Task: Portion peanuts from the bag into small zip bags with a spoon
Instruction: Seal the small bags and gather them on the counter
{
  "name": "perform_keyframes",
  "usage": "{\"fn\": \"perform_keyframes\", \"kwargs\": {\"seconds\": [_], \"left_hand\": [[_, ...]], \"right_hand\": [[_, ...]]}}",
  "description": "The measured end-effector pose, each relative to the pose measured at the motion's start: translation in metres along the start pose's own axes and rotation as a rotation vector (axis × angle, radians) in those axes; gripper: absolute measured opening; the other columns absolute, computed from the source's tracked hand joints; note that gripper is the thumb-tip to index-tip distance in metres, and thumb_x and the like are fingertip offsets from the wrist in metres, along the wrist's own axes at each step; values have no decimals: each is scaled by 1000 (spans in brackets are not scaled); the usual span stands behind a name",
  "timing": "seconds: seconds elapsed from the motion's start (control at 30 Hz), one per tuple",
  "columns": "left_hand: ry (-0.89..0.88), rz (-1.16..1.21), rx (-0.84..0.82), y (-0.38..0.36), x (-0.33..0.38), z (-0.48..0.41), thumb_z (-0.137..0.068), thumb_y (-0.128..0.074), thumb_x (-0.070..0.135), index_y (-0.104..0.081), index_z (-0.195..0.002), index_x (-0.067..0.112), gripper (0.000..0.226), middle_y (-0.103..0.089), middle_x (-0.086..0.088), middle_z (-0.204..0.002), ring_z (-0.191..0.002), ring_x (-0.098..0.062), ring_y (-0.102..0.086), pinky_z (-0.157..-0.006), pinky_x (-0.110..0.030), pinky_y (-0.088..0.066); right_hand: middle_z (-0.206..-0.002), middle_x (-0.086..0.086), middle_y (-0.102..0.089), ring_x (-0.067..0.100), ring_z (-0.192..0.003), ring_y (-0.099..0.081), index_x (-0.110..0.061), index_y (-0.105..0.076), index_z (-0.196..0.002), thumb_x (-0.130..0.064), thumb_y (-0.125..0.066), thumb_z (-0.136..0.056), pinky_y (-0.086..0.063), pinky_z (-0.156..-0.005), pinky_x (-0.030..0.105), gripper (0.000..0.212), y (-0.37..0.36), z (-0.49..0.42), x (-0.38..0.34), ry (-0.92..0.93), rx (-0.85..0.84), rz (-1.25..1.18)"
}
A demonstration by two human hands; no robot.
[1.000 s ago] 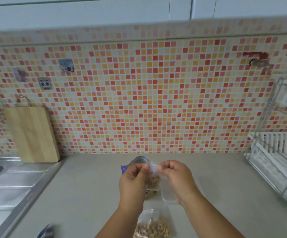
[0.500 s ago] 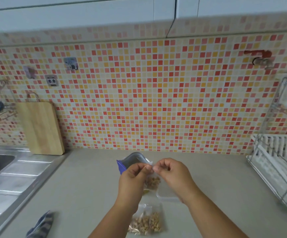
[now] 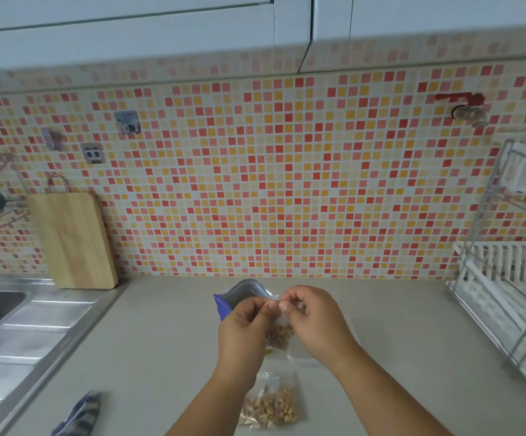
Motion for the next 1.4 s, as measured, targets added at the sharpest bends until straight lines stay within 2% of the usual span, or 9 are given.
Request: {"fn": "perform_keyframes", "kwargs": {"seconds": [0.1,0.3,0.5,0.67,0.9,1.0,1.13,1.23,1.4], "left_hand": [[-6,10,-10,4,1,-4,-87,-64,17,-73,-77,15,14,-73,-6,-74,-71,-19,-64,-70,-39,-52],[-34,35,-37,12,8,-13,-87,-65,15,-73,-75,13,15,-73,-6,-72,-70,-18,-64,-72,-37,-52],[-40,73,-13,25,5,-25,-86,-65,18,-74,-76,17,13,-74,-5,-74,-80,-29,-69,-83,-49,-56],[-53,82,6,31,1,-31,-87,-65,19,-73,-76,20,14,-73,-9,-77,-84,-34,-68,-85,-53,-54],[-29,117,-3,34,1,-36,-89,-63,19,-72,-78,15,15,-72,-8,-79,-79,-29,-67,-78,-46,-56],[-16,129,-63,34,2,-38,-91,-60,20,-69,-79,11,17,-67,-8,-72,-66,-22,-62,-63,-35,-55],[45,93,-64,39,-20,-42,-91,-60,25,-67,-77,15,19,-54,-13,-68,-60,-23,-45,-52,-30,-39],[130,101,-44,46,-45,-44,-92,-58,23,-66,-80,15,17,-57,-16,-71,-62,-25,-45,-47,-27,-35],[332,113,117,86,-103,-51,-93,-56,19,-61,-81,13,15,-60,-2,-69,-43,-17,-51,-43,-22,-33]], "right_hand": [[-79,-19,-53,8,-92,-48,-21,-63,-84,-24,-57,-92,-41,-78,15,11,-5,-2,-1,58,34,111],[-78,-21,-44,6,-93,-37,-27,-50,-77,-23,-51,-94,-33,-73,6,17,-13,-9,-9,80,63,194],[-77,-11,-59,17,-92,-53,-21,-60,-75,-26,-56,-91,-46,-79,26,17,-19,-16,-7,-2,0,102],[-79,-20,-47,7,-96,-42,-25,-54,-80,-25,-51,-95,-33,-74,6,15,-19,-15,-10,21,11,178],[-75,-14,-50,6,-80,-47,-27,-49,-67,-20,-53,-94,-33,-64,7,28,-18,-20,-1,-49,-23,186],[-67,-8,-51,5,-64,-47,-18,-54,-70,-18,-52,-94,-39,-60,14,24,-20,-22,0,-166,-47,-12],[-70,-5,-61,14,-70,-55,-21,-59,-72,-21,-54,-93,-52,-78,36,22,-41,-14,13,-354,-63,-311],[-62,-5,-60,13,-60,-53,-18,-63,-71,-28,-55,-93,-47,-65,33,26,-61,-4,27,-492,-49,-459],[-71,5,-67,18,-64,-61,-15,-63,-66,-32,-55,-91,-44,-63,20,31,-109,22,73,-621,-249,-41]]}}
Point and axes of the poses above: each hand's wrist, its own z-axis away from the middle knuckle, its own y-axis out of the back of the hand, x = y × z, the point moved 2 cm from there along -z, towards the middle knuckle
